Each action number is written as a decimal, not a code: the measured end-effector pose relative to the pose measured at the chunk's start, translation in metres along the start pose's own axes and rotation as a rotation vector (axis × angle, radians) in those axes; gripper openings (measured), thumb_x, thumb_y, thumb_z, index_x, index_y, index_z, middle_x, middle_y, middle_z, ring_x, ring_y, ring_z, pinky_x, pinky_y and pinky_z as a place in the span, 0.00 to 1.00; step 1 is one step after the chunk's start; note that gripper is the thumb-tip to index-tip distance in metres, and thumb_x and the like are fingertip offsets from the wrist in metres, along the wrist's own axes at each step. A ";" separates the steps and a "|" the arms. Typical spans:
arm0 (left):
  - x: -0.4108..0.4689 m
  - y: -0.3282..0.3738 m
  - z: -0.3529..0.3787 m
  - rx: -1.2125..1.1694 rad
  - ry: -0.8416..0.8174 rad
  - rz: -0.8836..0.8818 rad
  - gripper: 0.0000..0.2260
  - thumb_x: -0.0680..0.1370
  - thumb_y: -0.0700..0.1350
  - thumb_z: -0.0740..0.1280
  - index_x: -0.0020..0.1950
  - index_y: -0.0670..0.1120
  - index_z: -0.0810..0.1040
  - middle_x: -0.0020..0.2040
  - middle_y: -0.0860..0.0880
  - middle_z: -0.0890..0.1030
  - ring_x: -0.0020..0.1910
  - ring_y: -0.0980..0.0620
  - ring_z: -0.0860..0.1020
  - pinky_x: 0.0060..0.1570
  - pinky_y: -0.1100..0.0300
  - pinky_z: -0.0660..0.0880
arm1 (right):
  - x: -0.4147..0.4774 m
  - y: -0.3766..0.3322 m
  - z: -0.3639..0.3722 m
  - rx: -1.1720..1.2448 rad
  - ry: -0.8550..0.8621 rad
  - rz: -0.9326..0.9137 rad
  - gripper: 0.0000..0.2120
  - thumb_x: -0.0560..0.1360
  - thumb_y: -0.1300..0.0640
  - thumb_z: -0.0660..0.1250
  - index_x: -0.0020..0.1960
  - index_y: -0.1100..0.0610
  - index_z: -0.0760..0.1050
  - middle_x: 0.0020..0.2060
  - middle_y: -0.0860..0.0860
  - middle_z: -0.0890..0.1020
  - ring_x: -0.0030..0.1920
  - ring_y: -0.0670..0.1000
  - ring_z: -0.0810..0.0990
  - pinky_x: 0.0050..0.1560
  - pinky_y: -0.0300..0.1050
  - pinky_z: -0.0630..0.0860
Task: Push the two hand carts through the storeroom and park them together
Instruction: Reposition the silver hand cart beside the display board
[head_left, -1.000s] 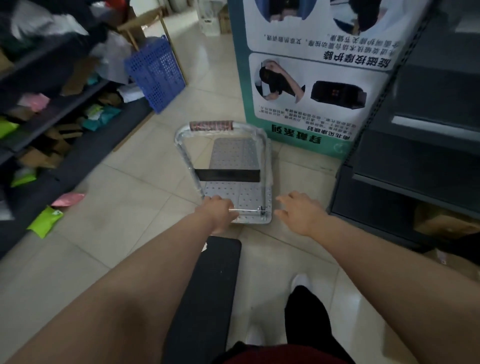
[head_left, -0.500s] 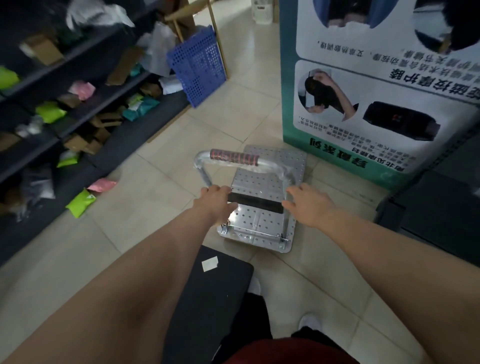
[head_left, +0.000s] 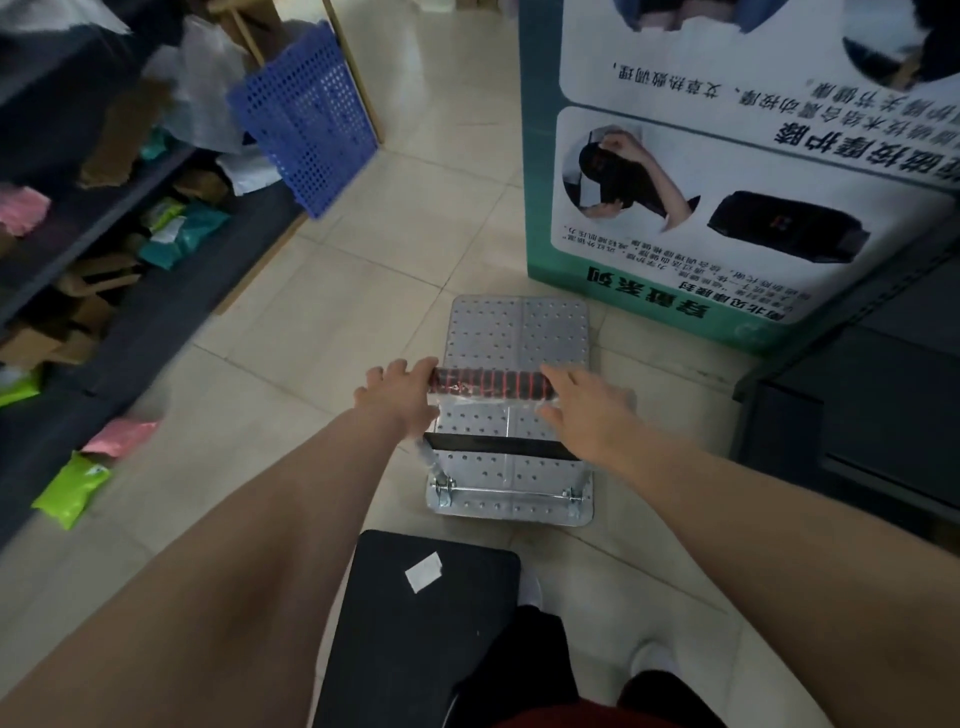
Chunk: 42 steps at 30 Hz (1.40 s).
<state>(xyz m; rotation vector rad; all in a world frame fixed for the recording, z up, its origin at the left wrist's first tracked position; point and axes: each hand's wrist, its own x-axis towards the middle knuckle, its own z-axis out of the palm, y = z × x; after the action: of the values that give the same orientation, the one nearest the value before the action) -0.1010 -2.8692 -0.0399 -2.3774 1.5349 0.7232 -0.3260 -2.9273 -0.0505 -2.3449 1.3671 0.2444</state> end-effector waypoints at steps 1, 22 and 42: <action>0.006 -0.003 0.003 -0.018 -0.017 0.017 0.29 0.78 0.51 0.64 0.76 0.56 0.56 0.74 0.45 0.63 0.72 0.38 0.61 0.67 0.42 0.63 | 0.002 0.000 0.002 0.016 0.021 0.014 0.22 0.80 0.47 0.55 0.73 0.48 0.58 0.65 0.53 0.72 0.62 0.55 0.72 0.59 0.53 0.70; -0.009 0.065 0.041 0.149 0.028 0.245 0.18 0.77 0.39 0.63 0.64 0.51 0.64 0.57 0.44 0.71 0.53 0.43 0.74 0.50 0.44 0.73 | -0.025 0.070 0.008 0.145 -0.011 0.069 0.14 0.79 0.47 0.58 0.63 0.47 0.69 0.55 0.54 0.75 0.57 0.57 0.70 0.61 0.56 0.68; -0.090 0.151 0.092 0.150 -0.095 0.222 0.15 0.78 0.45 0.65 0.62 0.50 0.65 0.58 0.44 0.71 0.57 0.42 0.72 0.54 0.42 0.73 | -0.136 0.143 0.023 0.081 -0.109 0.124 0.12 0.79 0.46 0.57 0.60 0.49 0.67 0.56 0.55 0.74 0.58 0.57 0.69 0.60 0.59 0.69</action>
<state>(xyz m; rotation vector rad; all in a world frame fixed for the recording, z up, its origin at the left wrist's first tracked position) -0.2930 -2.8233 -0.0608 -2.0582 1.7640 0.7262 -0.5167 -2.8722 -0.0608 -2.1515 1.4436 0.3414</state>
